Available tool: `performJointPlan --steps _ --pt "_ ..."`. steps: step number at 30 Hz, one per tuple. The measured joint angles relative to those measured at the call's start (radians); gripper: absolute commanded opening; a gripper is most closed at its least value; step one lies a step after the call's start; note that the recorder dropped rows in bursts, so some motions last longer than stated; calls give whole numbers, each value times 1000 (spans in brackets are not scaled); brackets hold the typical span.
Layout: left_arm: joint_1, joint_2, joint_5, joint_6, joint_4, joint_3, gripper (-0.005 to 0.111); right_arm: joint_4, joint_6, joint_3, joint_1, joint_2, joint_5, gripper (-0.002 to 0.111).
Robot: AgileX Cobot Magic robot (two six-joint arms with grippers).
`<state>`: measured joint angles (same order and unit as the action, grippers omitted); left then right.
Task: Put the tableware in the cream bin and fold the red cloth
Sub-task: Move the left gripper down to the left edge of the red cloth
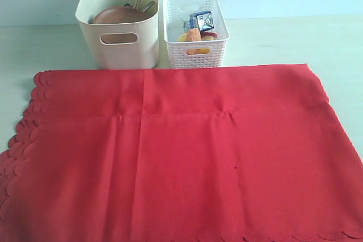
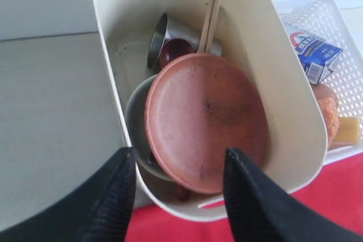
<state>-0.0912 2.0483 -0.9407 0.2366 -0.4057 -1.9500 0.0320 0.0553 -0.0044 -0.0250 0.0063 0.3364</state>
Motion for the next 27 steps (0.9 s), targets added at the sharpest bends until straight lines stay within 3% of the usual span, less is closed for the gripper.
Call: performJointPlan --steps 6,17,27 --pt "0 -46 -86 -57 30 25 47 0 0 0 0 0 0 0" --pt "4 -205 -103 -73 112 231 47 0 0 0 0 0 0 0" --pt "85 -315 -100 -78 105 445 47 0 0 0 0 0 0 0"
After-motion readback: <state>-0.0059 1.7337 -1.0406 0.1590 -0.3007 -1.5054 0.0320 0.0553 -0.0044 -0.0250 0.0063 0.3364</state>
